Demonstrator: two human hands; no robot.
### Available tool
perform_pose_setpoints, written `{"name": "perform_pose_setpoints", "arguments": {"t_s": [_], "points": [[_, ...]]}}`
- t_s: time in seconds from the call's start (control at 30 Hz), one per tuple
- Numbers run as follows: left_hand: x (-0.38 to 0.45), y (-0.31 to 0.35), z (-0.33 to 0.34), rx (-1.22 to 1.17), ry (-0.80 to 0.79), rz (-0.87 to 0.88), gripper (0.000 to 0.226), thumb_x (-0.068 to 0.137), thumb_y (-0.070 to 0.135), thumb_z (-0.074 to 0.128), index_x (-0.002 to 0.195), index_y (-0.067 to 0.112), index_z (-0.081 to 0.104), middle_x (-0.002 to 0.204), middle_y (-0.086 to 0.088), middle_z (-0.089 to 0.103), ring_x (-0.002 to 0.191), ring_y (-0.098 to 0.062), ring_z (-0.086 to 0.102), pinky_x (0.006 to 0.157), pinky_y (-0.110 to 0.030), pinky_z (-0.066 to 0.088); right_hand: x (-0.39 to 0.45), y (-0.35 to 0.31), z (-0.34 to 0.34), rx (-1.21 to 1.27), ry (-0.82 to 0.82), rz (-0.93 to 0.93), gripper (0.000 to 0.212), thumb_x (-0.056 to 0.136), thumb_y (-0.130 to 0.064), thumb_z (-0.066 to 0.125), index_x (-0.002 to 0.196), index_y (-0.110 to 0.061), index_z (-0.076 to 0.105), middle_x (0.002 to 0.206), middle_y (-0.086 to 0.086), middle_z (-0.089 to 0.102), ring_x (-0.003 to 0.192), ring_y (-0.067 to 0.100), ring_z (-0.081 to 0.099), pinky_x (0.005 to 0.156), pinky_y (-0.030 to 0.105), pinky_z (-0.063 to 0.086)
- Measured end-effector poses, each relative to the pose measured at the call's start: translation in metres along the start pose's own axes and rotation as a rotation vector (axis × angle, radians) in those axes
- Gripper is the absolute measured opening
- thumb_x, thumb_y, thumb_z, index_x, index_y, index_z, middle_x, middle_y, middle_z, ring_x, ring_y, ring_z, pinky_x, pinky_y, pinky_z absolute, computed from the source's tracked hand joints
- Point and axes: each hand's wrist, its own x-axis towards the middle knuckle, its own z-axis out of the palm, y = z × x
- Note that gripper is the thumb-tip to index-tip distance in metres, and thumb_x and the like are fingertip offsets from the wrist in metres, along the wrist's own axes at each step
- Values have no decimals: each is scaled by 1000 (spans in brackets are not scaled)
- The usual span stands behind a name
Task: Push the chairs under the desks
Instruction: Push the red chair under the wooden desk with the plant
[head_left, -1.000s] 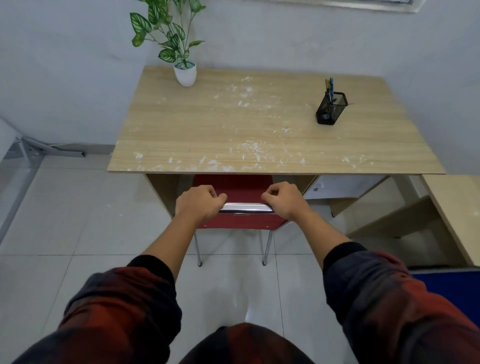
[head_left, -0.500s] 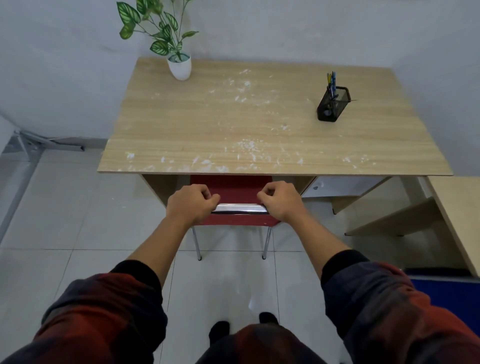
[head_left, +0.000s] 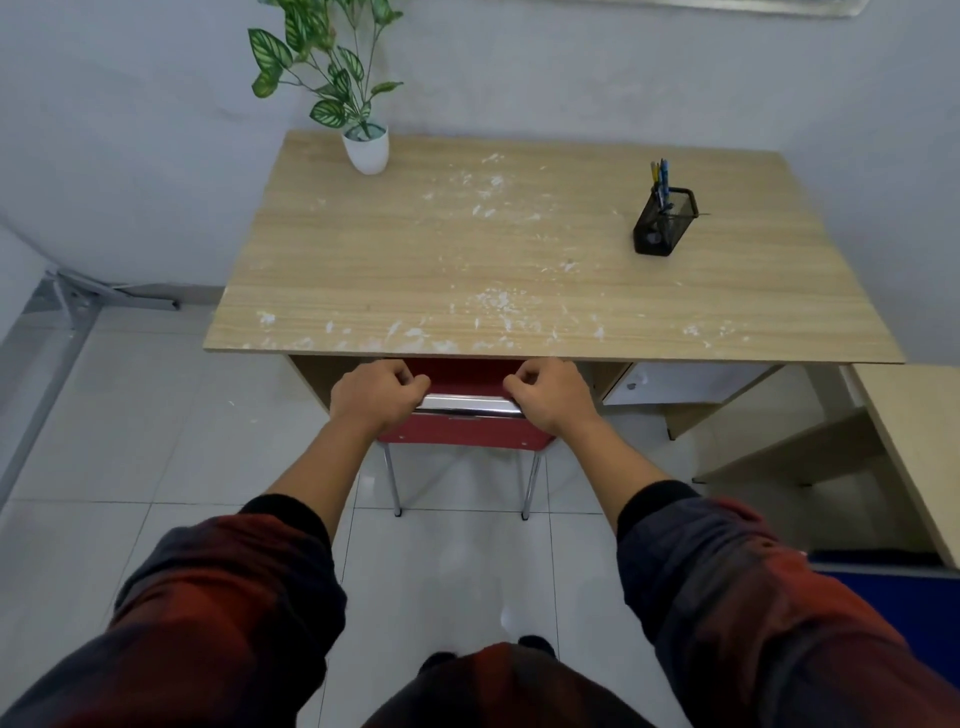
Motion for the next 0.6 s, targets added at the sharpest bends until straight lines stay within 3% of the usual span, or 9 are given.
{"name": "perform_pose_setpoints", "arguments": {"t_s": [0.23, 0.37, 0.6], "points": [[15, 6, 2, -6, -6, -7, 29, 86, 45, 58, 74, 21, 69, 69, 7, 65, 69, -16, 58, 66, -30, 40, 20, 4, -6, 25, -35, -16, 30, 89, -31, 61, 71, -9, 70, 70, 7, 70, 69, 27, 64, 57, 28, 44], [18, 19, 9, 4, 10, -3, 29, 86, 47, 57, 76, 22, 69, 67, 8, 63, 68, -18, 57, 66, -30, 40, 30, 15, -15, 20, -27, -27, 29, 89, -31, 62, 71, -10, 71, 69, 2, 69, 71, 24, 66, 65, 35, 52], [19, 24, 12, -3, 9, -7, 32, 87, 48, 56, 76, 21, 68, 65, 7, 63, 67, -18, 57, 64, -29, 39, 37, 20, -20, 30, -32, -36, 30, 87, -31, 62, 71, -8, 72, 69, 8, 70, 71, 27, 66, 67, 41, 55]]}}
